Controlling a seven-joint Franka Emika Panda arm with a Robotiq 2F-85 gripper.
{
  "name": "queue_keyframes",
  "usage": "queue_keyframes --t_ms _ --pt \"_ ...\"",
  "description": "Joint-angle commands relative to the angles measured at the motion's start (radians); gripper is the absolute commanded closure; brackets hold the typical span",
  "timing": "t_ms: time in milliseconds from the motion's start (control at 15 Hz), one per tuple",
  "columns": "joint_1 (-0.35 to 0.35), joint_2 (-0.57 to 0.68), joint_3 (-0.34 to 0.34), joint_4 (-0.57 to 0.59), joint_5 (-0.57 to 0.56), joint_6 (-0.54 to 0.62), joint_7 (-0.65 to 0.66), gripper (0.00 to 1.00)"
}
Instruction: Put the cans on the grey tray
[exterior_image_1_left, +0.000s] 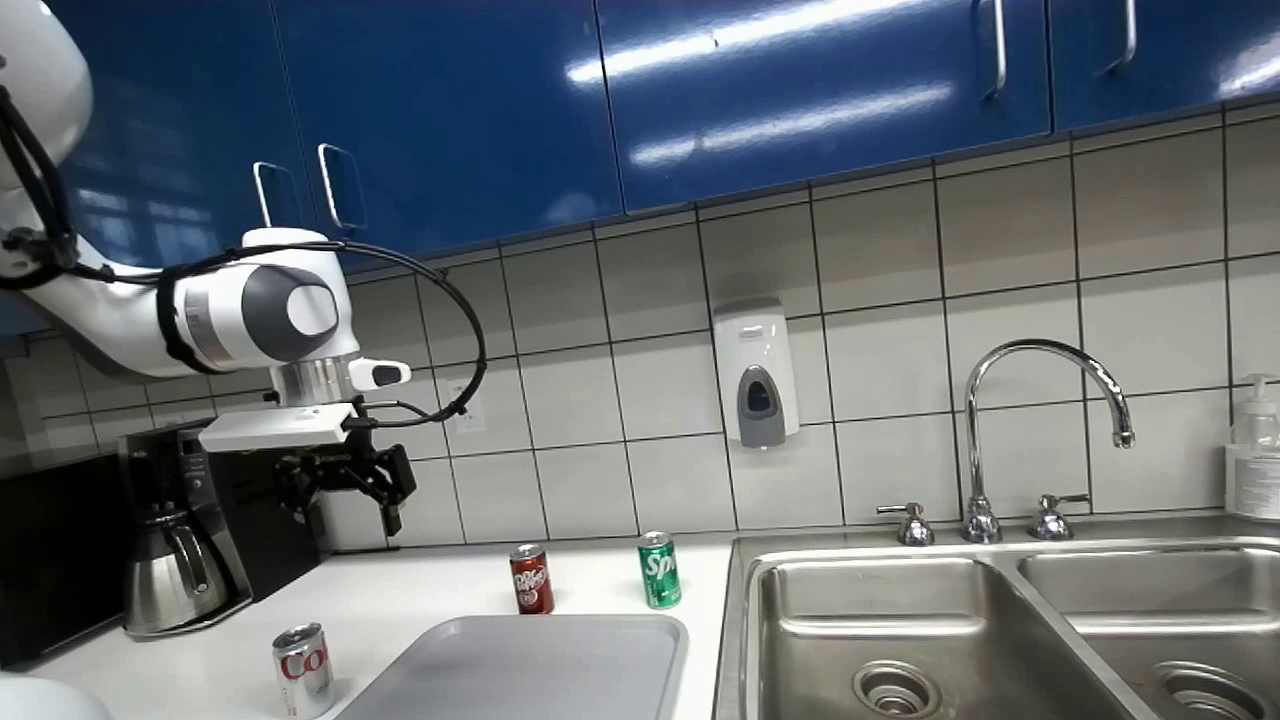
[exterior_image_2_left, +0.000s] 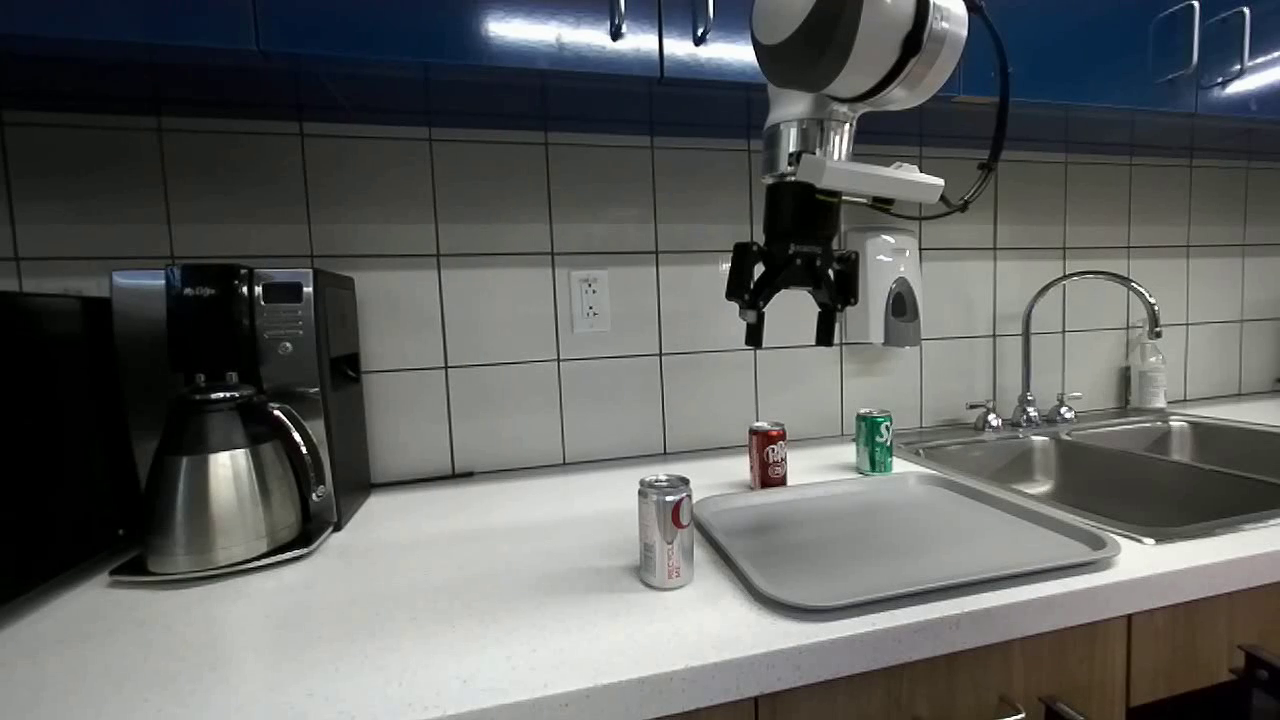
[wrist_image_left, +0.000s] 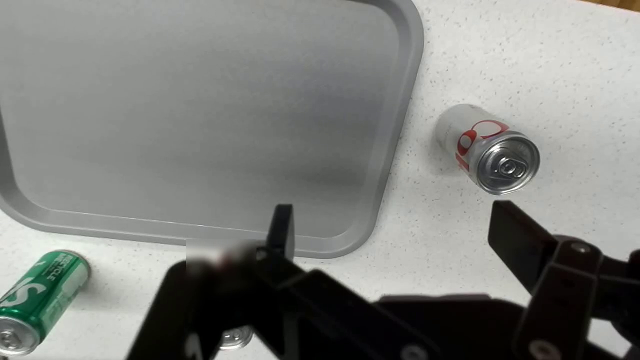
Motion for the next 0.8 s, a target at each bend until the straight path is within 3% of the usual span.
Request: queue_keyframes --t_ms 0,333,733 --pt "-0.004 0.0 0.004 0.001 0.001 -0.002 -0.001 0.0" --pt "-0.004 0.0 0.004 0.001 0.001 -0.002 -0.001 0.0" --pt "0.029 0.058 0.089 0.016 -0.045 0.064 0.071 0.0"
